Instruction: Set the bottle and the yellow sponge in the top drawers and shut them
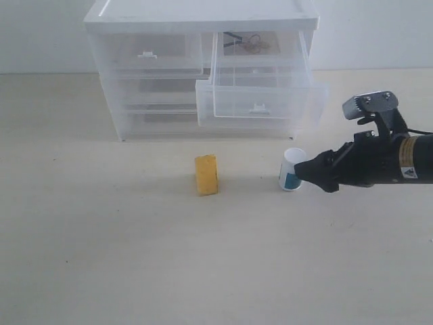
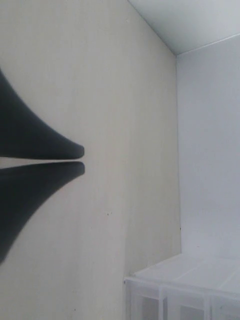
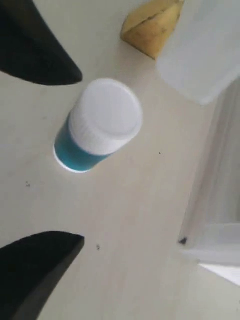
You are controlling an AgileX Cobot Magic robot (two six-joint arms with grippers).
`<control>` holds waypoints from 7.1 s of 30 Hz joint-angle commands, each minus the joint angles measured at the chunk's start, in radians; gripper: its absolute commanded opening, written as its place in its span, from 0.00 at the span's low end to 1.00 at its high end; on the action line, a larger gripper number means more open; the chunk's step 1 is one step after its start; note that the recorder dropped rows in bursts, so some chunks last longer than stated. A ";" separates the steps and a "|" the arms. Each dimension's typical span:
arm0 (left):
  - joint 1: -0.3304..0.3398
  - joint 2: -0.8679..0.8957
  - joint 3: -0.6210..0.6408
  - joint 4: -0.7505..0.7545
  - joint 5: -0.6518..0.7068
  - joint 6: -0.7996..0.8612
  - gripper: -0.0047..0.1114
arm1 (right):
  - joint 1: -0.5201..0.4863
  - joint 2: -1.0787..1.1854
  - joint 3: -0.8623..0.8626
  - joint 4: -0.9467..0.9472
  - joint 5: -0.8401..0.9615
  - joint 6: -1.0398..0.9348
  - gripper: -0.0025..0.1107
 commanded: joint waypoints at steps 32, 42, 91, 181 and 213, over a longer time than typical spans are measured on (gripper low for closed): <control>-0.005 -0.001 0.002 0.005 0.001 0.003 0.07 | 0.068 -0.749 0.099 0.276 0.549 0.063 0.02; -0.005 -0.001 0.002 0.005 0.001 0.003 0.07 | 0.204 -0.573 -0.056 0.236 0.135 0.558 0.02; -0.005 -0.001 0.002 0.005 0.004 0.003 0.07 | 0.324 -0.413 -0.146 -0.523 0.151 0.920 0.02; -0.005 -0.001 0.002 0.005 -0.004 0.003 0.07 | 0.301 -0.038 -0.548 -0.523 0.411 1.044 0.02; -0.005 -0.001 0.002 0.005 -0.004 0.003 0.07 | 0.301 -0.107 -0.586 -0.523 0.366 0.901 0.02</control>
